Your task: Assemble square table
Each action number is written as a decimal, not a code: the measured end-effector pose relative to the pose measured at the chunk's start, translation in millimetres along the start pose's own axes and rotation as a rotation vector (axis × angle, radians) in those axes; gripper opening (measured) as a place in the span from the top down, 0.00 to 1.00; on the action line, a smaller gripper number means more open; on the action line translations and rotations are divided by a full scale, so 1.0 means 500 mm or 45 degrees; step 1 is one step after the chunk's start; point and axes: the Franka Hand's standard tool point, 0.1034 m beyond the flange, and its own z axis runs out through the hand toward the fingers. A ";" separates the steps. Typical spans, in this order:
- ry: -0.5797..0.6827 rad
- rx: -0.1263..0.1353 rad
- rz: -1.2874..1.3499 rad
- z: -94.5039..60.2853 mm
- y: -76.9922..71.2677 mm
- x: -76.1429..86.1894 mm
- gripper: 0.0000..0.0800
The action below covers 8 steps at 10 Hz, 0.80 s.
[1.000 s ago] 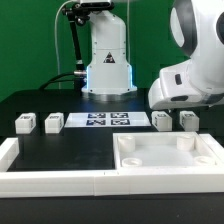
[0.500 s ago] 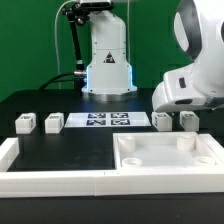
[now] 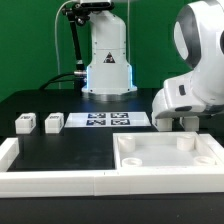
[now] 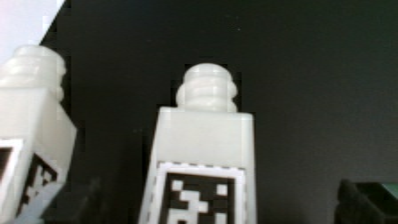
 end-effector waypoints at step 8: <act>-0.003 0.001 0.001 0.003 0.002 0.001 0.64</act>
Offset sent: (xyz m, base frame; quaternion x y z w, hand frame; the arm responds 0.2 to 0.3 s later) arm 0.0000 0.0000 0.0000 0.0000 0.0000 0.0000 1.0000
